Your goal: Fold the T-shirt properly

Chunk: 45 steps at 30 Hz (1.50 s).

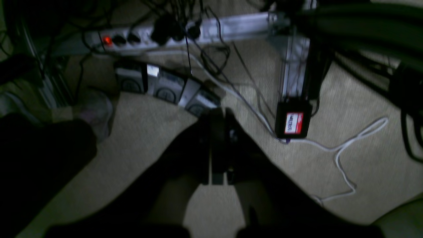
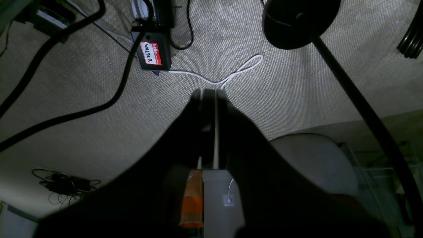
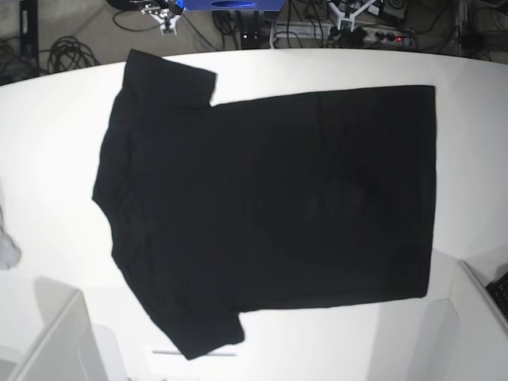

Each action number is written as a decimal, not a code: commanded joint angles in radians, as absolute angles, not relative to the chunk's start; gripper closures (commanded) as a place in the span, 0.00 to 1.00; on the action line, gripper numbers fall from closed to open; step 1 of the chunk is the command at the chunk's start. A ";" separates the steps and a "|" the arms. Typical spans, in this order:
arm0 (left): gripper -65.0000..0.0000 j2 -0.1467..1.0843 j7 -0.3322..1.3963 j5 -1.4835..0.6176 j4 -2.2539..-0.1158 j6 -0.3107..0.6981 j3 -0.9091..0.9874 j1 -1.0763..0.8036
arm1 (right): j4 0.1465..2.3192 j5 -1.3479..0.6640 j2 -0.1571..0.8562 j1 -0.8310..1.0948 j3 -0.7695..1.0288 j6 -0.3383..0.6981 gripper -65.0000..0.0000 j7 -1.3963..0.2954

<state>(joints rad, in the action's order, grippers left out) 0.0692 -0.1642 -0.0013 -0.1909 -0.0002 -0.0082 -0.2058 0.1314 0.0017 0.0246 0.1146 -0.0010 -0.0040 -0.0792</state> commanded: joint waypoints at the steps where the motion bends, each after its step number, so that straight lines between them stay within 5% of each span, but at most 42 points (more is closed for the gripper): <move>1: 1.00 0.071 -0.166 0.001 -0.191 -0.005 -0.005 -0.213 | 0.133 0.004 0.030 0.120 -0.004 -0.007 1.00 -0.082; 31: 1.00 0.073 -0.168 0.001 -0.189 -0.005 -0.008 -0.220 | 0.145 0.004 0.030 0.150 -0.004 -0.007 1.00 -0.077; 45: 1.00 0.157 -0.170 0.001 -0.716 -0.005 -0.012 -0.573 | 0.780 -0.002 0.054 0.547 0.005 -0.007 1.00 -0.156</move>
<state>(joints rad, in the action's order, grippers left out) 0.1558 -0.1616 -0.0010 -0.7136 -0.0067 -0.0101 -0.5533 0.7776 0.0013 0.0483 0.5312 0.0013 -0.0032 -0.1616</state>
